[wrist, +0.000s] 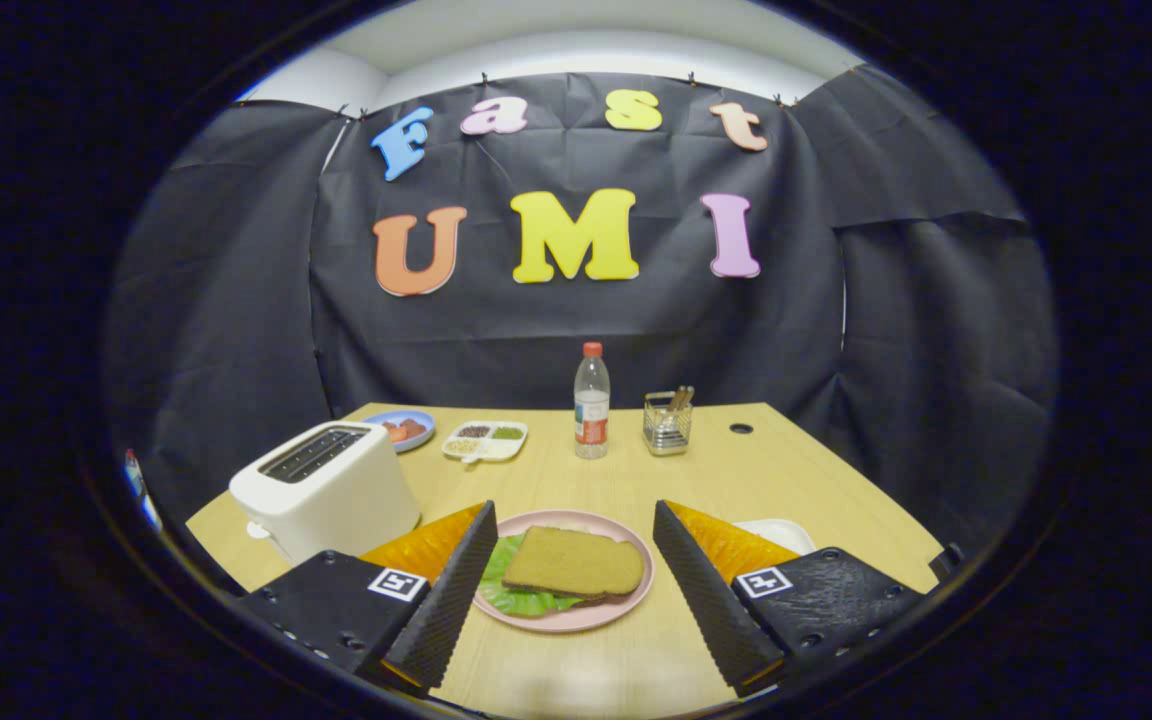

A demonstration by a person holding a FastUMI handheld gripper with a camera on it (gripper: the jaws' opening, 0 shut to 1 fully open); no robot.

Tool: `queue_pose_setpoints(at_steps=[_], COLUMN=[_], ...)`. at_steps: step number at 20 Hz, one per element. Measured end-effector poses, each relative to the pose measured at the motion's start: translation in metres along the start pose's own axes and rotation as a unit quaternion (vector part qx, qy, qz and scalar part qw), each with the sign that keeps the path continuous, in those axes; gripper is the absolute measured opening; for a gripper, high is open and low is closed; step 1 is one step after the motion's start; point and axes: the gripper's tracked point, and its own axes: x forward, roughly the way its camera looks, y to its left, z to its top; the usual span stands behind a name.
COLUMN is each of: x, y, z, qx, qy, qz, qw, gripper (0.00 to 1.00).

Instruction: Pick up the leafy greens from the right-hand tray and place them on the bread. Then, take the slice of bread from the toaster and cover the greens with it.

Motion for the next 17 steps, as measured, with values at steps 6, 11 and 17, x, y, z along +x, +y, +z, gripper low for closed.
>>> queue_pose_setpoints(at_steps=[6,11,17], x=[-0.064,-0.094,-0.106], y=[0.003,-0.002,-0.009], z=[0.049,0.058,0.060], qx=[-0.017,-0.022,-0.027], qy=[-0.080,-0.093,-0.121], qz=[-0.007,-0.024,-0.038], qw=[0.997,0.995,0.992], gripper=[0.96,0.96,0.97])
